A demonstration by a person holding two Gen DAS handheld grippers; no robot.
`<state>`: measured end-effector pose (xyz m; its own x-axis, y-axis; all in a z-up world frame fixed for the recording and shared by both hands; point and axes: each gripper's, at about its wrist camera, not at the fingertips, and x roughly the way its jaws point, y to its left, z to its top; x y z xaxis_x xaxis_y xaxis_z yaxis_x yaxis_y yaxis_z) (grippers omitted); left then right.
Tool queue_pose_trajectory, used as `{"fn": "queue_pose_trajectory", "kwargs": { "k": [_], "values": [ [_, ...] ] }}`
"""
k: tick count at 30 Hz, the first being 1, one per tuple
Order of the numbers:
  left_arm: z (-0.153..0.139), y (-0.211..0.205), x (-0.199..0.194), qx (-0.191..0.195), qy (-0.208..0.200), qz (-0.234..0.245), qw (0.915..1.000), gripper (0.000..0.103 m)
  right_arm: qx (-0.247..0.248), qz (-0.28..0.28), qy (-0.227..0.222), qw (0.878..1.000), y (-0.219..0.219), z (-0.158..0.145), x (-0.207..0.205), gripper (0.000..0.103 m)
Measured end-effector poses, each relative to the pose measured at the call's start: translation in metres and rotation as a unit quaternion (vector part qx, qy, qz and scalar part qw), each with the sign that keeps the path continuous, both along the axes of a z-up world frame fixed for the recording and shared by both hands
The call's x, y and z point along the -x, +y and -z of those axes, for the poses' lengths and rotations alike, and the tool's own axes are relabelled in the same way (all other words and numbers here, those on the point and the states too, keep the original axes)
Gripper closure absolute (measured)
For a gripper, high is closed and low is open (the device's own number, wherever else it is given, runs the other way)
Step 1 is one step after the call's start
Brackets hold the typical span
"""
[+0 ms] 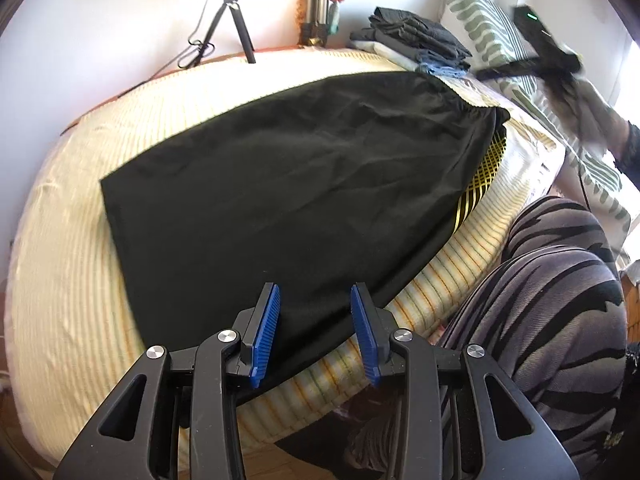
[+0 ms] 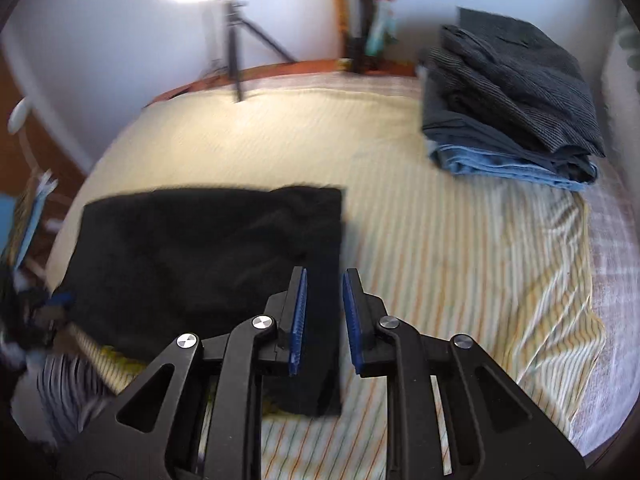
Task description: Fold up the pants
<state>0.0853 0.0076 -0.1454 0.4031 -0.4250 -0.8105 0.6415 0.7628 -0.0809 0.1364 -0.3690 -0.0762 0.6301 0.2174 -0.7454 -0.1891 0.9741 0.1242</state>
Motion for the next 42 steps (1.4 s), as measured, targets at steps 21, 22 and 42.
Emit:
{"fn": "queue_pose_trajectory", "kwargs": {
  "k": [21, 22, 42],
  "values": [
    [-0.018, 0.038, -0.004, -0.02, -0.001, -0.036, 0.9992, 0.068, 0.197, -0.237, 0.032, 0.951, 0.089, 0.055, 0.044, 0.055],
    [-0.016, 0.038, -0.005, -0.022, 0.002, -0.037, 0.9991, 0.068, 0.2, -0.242, 0.037, 0.949, 0.089, 0.058, 0.044, 0.055],
    [-0.022, 0.044, -0.002, -0.012, -0.016, -0.041, 0.999, 0.068, 0.149, -0.249, 0.021, 0.957, 0.081, 0.043, 0.044, 0.058]
  ]
}}
